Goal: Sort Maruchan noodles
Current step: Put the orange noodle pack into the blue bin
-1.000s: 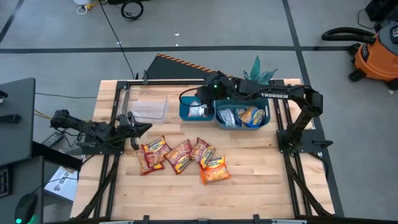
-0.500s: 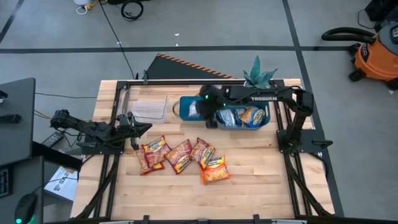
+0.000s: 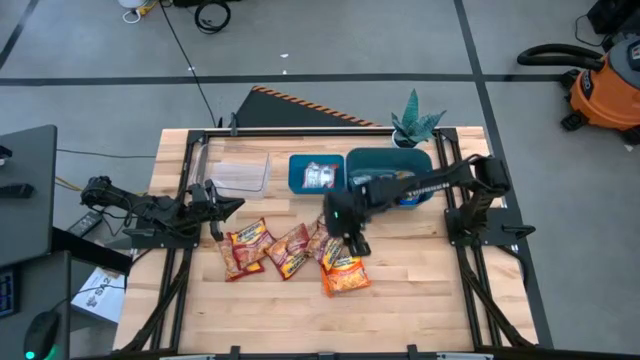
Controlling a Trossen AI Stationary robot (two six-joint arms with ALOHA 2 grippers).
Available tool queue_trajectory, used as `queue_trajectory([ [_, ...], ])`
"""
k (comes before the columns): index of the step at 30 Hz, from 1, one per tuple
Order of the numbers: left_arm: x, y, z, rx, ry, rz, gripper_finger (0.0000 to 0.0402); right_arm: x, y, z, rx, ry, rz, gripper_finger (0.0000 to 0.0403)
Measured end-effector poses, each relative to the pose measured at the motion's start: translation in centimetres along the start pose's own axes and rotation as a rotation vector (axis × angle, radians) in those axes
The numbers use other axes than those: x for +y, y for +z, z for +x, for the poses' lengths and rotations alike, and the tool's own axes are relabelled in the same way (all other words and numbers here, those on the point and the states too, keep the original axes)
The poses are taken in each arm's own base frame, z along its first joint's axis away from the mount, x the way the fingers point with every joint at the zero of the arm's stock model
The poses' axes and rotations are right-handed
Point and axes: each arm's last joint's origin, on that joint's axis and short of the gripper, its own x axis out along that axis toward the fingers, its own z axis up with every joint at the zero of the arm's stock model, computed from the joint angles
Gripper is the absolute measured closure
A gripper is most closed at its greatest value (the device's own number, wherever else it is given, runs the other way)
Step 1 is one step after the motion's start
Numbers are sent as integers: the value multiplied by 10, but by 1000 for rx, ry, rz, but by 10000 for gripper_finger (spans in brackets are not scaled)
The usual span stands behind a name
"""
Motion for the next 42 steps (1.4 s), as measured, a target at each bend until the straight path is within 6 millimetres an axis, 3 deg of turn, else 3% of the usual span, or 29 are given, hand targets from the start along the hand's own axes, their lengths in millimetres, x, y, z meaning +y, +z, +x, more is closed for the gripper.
queue_trajectory([
  [6,0,0,0,0,0,1,386,23,-26,23,164,-121,9,179],
  [11,0,0,0,-1,0,0,386,35,-43,39,221,-158,-60,184],
  [15,0,0,0,0,0,0,386,39,-53,52,214,-171,-93,205],
  [23,0,0,0,0,0,0,386,41,-55,61,141,-204,-145,262],
  [33,0,0,0,0,0,0,386,41,-55,62,136,-199,-143,388],
  [38,0,0,0,0,0,0,386,41,-52,59,140,-215,-141,392],
  [42,0,0,0,0,0,0,386,43,-45,44,167,-223,-140,397],
])
